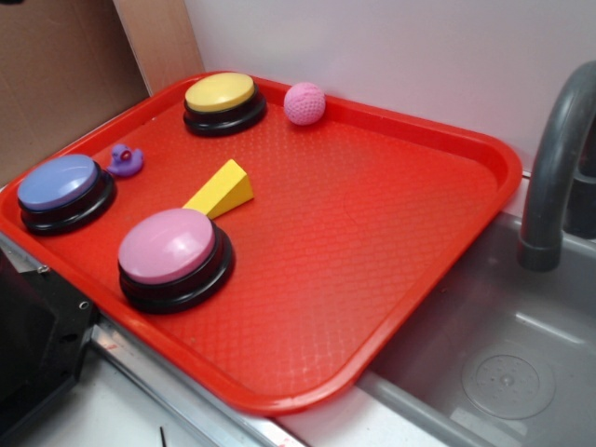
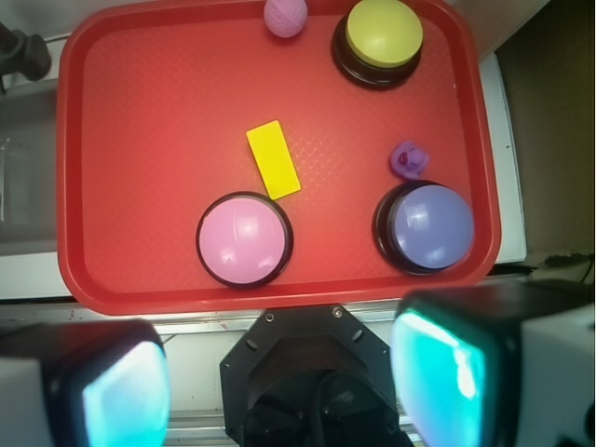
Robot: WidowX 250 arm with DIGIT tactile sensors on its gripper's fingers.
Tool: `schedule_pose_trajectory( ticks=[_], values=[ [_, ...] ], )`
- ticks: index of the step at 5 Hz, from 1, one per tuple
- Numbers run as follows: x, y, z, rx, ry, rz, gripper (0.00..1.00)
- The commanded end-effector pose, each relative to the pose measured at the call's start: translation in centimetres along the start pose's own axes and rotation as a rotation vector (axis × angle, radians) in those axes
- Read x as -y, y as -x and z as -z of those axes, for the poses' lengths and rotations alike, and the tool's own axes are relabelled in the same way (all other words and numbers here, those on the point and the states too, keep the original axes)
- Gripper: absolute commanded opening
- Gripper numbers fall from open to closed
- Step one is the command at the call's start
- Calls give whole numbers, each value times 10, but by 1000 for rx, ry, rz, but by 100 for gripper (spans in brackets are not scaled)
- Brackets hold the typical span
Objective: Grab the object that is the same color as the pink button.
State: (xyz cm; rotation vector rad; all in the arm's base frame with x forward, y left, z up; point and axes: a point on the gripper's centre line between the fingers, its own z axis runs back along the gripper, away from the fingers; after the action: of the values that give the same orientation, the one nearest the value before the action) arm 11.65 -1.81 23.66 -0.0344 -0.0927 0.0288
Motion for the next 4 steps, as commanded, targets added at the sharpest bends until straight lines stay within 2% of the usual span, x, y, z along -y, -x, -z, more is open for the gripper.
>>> schedule_pose_trajectory(
  ticks=[1,2,3,4],
  values=[
    [0,0,0,0,0,0,100],
    [-8,-25,26,35,-17,-59,100],
    [-14,-53,47,88,-73,-108,100],
    [-21,-76,68,224,-59,-130,100]
  ],
)
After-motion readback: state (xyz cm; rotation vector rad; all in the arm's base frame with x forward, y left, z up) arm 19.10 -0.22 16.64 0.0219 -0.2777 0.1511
